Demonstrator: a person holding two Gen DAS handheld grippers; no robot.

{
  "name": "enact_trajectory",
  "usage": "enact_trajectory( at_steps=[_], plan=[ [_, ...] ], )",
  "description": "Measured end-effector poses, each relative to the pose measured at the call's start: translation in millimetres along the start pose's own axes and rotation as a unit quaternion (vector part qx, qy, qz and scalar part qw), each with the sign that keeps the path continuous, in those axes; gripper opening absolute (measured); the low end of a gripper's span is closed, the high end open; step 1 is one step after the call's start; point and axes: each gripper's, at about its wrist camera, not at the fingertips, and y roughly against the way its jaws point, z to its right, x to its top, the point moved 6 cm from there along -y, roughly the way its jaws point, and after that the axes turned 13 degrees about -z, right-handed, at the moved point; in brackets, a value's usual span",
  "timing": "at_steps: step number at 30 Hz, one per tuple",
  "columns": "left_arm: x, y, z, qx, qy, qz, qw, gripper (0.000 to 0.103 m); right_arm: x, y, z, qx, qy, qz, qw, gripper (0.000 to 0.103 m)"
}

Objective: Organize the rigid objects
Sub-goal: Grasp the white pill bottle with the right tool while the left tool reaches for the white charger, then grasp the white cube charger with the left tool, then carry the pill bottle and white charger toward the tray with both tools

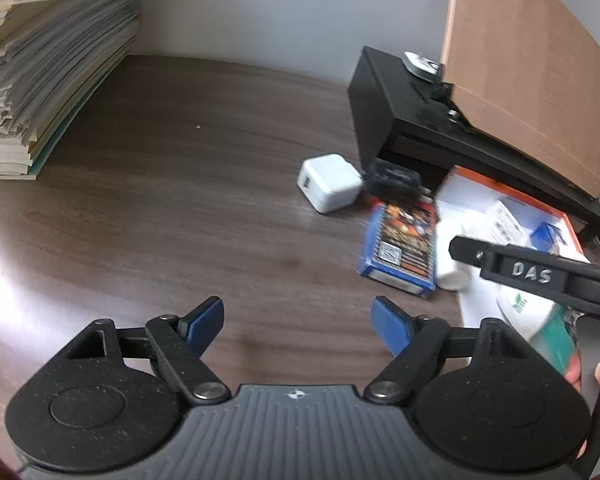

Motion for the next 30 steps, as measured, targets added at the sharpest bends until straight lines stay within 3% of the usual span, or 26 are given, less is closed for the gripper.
enact_trajectory(
  at_steps=[3,7,8,10,12,16,19,21,24,26,27,29,30],
  plan=[
    [12,-7,-5,0.002,-0.003,0.0,1.0,0.085,2,-16,0,-0.015,-0.002,-0.021,1.0,0.067],
    [36,-19,-5,-0.004,-0.028,0.011,0.9995,0.095,5,-21,4,-0.001,-0.011,-0.02,1.0,0.065],
    [42,-22,-4,-0.004,-0.038,0.015,0.9992,0.097,6,-21,4,0.004,-0.01,-0.019,1.0,0.062],
    [55,-31,-1,0.0,-0.062,0.022,0.9978,0.098,7,-22,7,0.037,-0.02,-0.022,0.999,0.045],
    [68,-40,2,0.007,-0.087,0.028,0.9958,0.098,6,-21,9,0.053,-0.023,-0.023,0.998,0.045],
    [87,-59,10,0.008,-0.142,0.034,0.9892,0.099,5,-17,3,0.023,0.02,-0.015,0.999,0.042],
    [96,-70,20,0.006,-0.191,0.04,0.9808,0.098,3,-14,5,0.014,0.019,-0.019,1.0,0.042],
    [100,-79,24,0.002,-0.22,0.039,0.9748,0.094,3,-15,9,0.026,0.009,-0.02,0.999,0.043],
    [102,-88,29,0.002,-0.26,0.044,0.9646,0.089,5,-16,14,0.024,0.002,-0.019,1.0,0.057],
    [103,-87,32,-0.006,-0.271,0.048,0.9614,0.075,4,-17,15,0.03,0.001,-0.019,0.999,0.053],
    [103,-86,32,-0.006,-0.27,0.049,0.9616,0.07,4,-18,16,0.036,-0.001,-0.018,0.999,0.042],
    [102,-83,33,-0.005,-0.265,0.052,0.9628,0.042,3,-18,13,0.041,0.003,-0.019,0.999,0.04],
    [102,-81,33,-0.005,-0.26,0.05,0.9642,0.042,3,-17,10,0.036,0.008,-0.017,0.999,0.04]
  ],
)
